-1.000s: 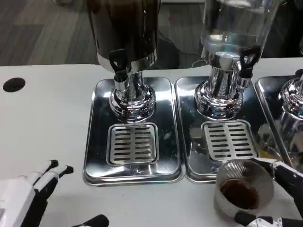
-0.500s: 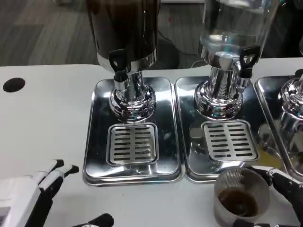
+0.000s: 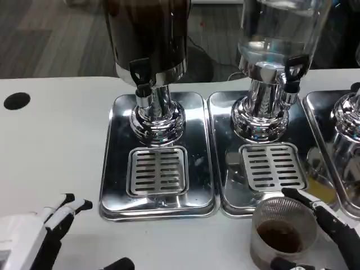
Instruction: Grasp the cup under the faucet to collect the drink, then remove the cup.
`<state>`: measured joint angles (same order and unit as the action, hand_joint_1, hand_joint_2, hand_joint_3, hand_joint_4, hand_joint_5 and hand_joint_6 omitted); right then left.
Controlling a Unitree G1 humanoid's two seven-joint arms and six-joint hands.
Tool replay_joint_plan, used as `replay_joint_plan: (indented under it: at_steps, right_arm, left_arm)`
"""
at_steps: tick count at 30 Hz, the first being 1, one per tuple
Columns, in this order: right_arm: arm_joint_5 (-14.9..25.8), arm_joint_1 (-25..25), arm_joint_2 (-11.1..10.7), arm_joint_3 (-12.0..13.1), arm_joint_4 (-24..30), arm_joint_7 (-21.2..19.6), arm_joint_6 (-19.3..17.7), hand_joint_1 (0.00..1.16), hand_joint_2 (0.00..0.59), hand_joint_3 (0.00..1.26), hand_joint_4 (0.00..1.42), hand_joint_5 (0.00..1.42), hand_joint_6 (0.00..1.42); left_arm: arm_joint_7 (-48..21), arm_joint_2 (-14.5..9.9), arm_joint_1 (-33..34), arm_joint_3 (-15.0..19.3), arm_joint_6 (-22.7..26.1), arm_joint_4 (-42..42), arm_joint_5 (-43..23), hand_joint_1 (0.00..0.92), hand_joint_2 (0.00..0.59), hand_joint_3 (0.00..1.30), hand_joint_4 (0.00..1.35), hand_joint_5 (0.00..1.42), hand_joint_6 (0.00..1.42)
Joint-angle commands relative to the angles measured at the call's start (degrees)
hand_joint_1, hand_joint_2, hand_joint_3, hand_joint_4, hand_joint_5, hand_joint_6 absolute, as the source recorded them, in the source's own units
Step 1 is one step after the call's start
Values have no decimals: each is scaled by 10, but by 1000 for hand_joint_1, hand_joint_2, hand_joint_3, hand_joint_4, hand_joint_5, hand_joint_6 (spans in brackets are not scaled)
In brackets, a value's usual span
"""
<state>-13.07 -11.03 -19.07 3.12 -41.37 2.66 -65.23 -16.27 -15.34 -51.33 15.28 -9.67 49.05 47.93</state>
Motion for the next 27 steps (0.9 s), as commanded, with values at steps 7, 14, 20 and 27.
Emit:
replay_joint_plan:
  at_steps: [7, 14, 20, 27]
  right_arm:
    - [60, -11, -15, 4, 45, 10, -19, 376, 136, 147, 99, 159, 64]
    - [206, -32, -24, -12, 126, 89, 67, 233, 333, 205, 87, 121, 12]
    - [245, -51, -29, 16, 219, 116, 173, 290, 519, 209, 79, 108, 2]
    - [38, -49, -51, 73, 259, 17, 227, 432, 586, 181, 44, 60, 0]
  left_arm:
    - [-5, -2, 3, 6, 0, 4, -1, 0, 104, 226, 65, 153, 411]
    - [-3, -2, 15, 8, 1, -3, -11, 0, 101, 219, 65, 153, 396]
    - [6, 0, 29, -4, -7, -21, -18, 0, 101, 201, 65, 140, 371]
    - [35, -1, 48, -25, -30, -49, -12, 0, 117, 181, 57, 128, 348]
